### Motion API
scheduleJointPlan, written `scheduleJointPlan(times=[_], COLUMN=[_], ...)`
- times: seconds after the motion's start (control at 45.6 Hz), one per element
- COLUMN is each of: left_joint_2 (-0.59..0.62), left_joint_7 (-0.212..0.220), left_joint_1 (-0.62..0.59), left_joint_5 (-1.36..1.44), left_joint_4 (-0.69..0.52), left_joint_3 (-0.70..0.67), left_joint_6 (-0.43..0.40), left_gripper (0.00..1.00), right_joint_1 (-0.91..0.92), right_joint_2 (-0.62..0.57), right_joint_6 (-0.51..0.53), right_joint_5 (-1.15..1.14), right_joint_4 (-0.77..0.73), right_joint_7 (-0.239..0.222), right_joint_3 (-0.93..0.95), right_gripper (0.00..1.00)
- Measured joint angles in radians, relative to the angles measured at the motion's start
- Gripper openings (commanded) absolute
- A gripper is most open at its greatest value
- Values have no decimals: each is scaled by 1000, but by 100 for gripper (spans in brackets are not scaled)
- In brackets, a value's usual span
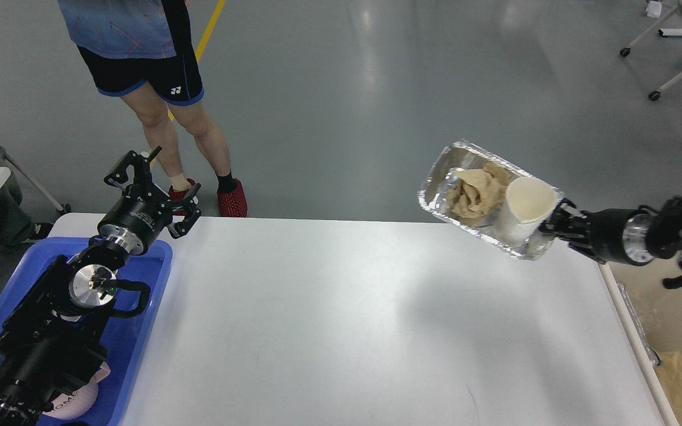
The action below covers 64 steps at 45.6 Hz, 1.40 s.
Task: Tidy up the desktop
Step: 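Carry the foil container with the right gripper to the white bin, then release the foil container into the bin and withdraw the right gripper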
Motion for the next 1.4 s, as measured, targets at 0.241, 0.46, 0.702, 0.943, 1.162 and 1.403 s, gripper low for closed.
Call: scheduleJointPlan(times=[0.241, 0.46, 0.702, 0.943, 1.162, 1.403], left_joint_2=[-8, -9, -9, -9, -10, -11], left_joint_7=[-2, -2, -3, -1, -1, -1], left_joint_1=[9, 20, 24, 36, 37, 43], left_joint_5=[0, 0, -1, -1, -1, -1], left_joint_4=[0, 0, -1, -2, -2, -2], left_joint_3=[2, 1, 2, 2, 3, 4], left_joint_6=[-8, -13, -6, 2, 2, 1], left_gripper=[95, 95, 95, 95, 95, 95], right_joint_1=[-187, -291, -352, -373, -376, -376], right_joint_2=[-186, -175, -54, 71, 129, 166], right_joint_6=[50, 36, 29, 30, 29, -8], right_joint_5=[24, 92, 97, 124, 187, 236], right_joint_4=[-42, -254, -532, -814, -919, -931], right_joint_7=[0, -1, -1, 0, 1, -1], right_joint_3=[207, 237, 239, 242, 243, 297], right_gripper=[0, 0, 0, 49, 100, 100])
